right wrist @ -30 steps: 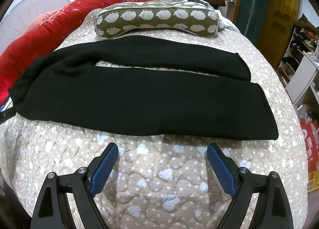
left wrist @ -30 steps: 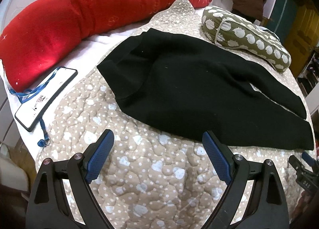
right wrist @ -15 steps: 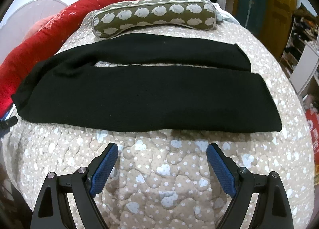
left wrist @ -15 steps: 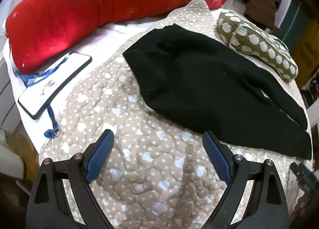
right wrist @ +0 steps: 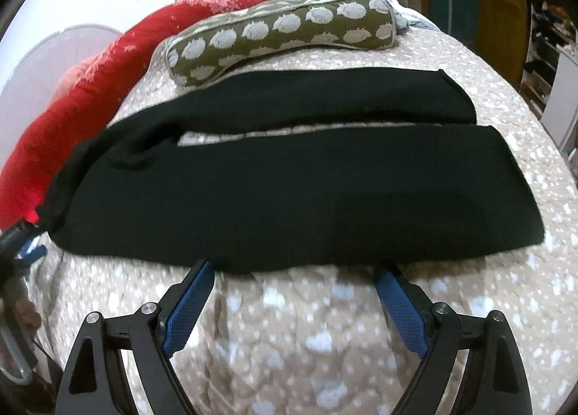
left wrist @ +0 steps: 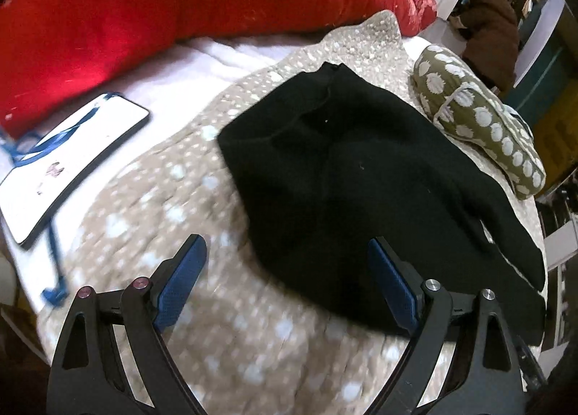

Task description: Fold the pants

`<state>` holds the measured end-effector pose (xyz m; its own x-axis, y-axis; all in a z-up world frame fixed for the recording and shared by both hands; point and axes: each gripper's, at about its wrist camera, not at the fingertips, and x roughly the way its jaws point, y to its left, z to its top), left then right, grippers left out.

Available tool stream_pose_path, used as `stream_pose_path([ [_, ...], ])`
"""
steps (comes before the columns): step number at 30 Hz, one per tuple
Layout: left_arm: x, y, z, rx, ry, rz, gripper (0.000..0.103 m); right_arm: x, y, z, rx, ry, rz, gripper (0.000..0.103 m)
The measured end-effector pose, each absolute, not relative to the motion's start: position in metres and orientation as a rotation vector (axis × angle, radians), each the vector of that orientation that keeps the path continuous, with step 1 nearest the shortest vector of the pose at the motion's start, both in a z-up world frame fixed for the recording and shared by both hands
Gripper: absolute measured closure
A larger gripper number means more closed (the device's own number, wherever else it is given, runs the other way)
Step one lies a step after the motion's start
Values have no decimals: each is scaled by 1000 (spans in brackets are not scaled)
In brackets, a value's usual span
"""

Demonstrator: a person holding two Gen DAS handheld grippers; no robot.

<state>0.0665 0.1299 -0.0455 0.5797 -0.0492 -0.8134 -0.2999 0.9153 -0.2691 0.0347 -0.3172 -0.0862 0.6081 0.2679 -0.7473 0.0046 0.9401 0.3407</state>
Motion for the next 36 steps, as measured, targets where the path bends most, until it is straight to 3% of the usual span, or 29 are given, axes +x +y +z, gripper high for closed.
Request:
stream_pose_path([
  [2,78,126,-48,-402,946,129,16,42,-317,-88,361,882,181,19],
  [3,80,124,-49,-404,944,107,25,46,-318,-89,372,872,187,29],
  [4,84,121,-51,-403,952,86,44,49,-319,-90,387,861,186,37],
  [6,89,114,-51,-371,964,71,64,55,-325,-91,450,833,198,72],
  [7,89,110,-50,-357,965,49,79,57,-329,-92,501,822,229,80],
  [8,88,107,-48,-337,962,41,81,57,-332,-94,531,817,245,89],
  [11,75,106,-35,-280,933,58,92,47,-333,-86,529,800,267,97],
  [17,40,131,-22,-322,967,-12,93,0,-336,-47,443,774,330,98],
  [22,29,129,-47,-302,1013,5,91,-11,-339,-72,379,909,296,96],
  [28,14,128,-34,-232,990,25,84,-45,-404,-94,607,902,185,71],
  [36,-7,128,-22,-171,973,74,84,-40,-457,-109,887,836,129,71],
])
